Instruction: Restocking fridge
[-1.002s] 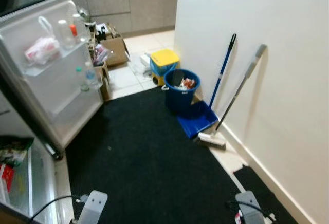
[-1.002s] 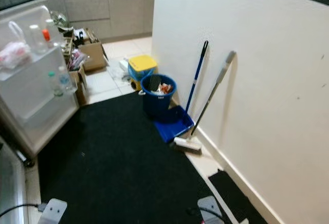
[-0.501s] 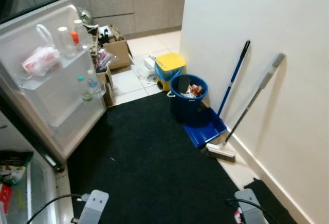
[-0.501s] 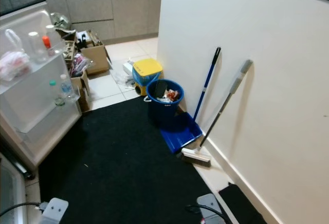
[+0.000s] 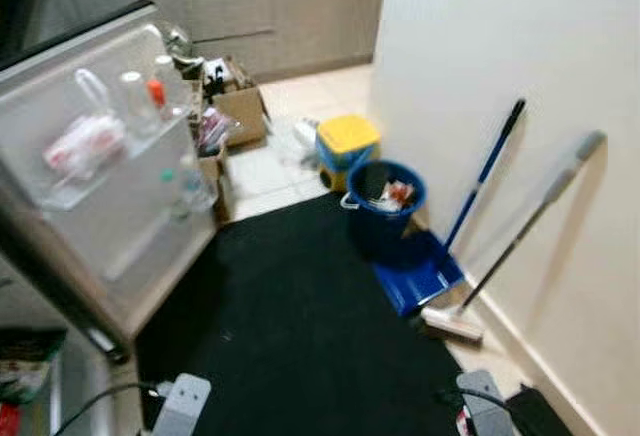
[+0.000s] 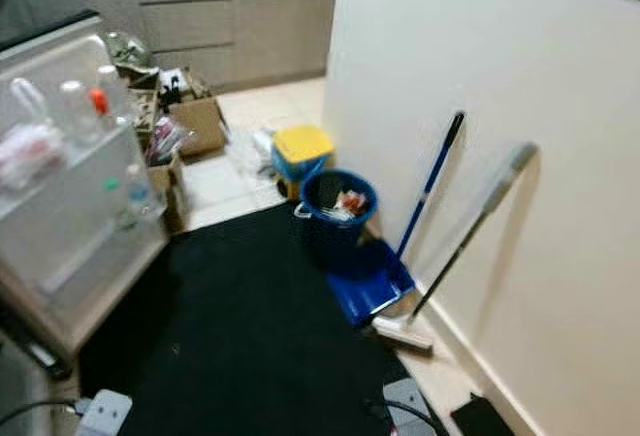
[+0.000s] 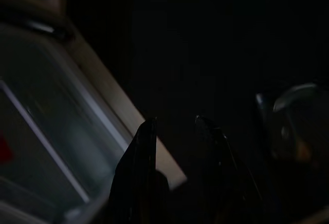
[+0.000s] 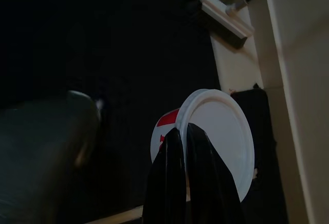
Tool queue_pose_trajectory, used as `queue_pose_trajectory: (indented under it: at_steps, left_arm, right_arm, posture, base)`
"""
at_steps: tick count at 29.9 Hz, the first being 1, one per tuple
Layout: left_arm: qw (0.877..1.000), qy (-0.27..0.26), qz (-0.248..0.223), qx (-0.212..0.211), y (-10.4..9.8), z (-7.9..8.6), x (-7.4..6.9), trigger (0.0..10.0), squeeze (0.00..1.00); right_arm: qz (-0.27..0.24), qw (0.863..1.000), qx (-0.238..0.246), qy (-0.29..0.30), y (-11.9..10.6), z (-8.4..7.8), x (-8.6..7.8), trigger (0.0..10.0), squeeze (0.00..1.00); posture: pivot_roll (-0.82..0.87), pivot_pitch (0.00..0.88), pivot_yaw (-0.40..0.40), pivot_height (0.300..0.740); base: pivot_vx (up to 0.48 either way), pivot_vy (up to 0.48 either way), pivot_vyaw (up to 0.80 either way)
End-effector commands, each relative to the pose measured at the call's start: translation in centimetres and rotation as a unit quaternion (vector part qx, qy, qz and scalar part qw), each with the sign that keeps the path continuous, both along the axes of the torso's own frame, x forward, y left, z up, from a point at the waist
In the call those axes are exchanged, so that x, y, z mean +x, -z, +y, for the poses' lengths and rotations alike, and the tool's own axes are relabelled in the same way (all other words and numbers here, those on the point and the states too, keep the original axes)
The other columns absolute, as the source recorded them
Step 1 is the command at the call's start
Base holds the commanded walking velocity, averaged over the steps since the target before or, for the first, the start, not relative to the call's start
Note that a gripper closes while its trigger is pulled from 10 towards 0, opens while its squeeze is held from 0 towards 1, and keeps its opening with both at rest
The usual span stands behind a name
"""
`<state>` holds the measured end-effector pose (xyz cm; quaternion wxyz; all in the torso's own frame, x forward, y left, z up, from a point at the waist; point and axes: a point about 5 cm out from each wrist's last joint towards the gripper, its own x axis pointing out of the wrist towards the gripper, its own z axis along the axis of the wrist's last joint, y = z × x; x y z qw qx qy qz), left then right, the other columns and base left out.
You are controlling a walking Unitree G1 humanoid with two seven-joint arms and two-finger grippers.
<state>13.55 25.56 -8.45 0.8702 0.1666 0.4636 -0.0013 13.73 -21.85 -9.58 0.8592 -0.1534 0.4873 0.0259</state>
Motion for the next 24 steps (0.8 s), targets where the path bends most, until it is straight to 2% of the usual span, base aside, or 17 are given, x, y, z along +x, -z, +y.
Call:
queue_pose_trajectory:
  at_steps: [1, 24]
  left_arm:
    - [1.0, 0.003, 0.007, -0.001, 0.16, -0.08, -0.33, 10.0, 0.34]
    - [1.0, 0.001, 0.006, -0.001, 0.16, -0.11, -0.3, 10.0, 0.34]
  right_arm:
    - [-0.003, 1.0, -0.002, 0.003, -0.1, -0.14, 0.19, 10.0, 0.0]
    - [-0.002, 1.0, -0.001, 0.003, -0.08, -0.14, 0.16, 10.0, 0.0]
  posture:
    - [0.0, 0.0, -0.023, 0.74]
    - [0.0, 0.0, -0.027, 0.74]
  base:
    - [0.304, 0.0, 0.0]
    - [0.305, 0.0, 0.0]
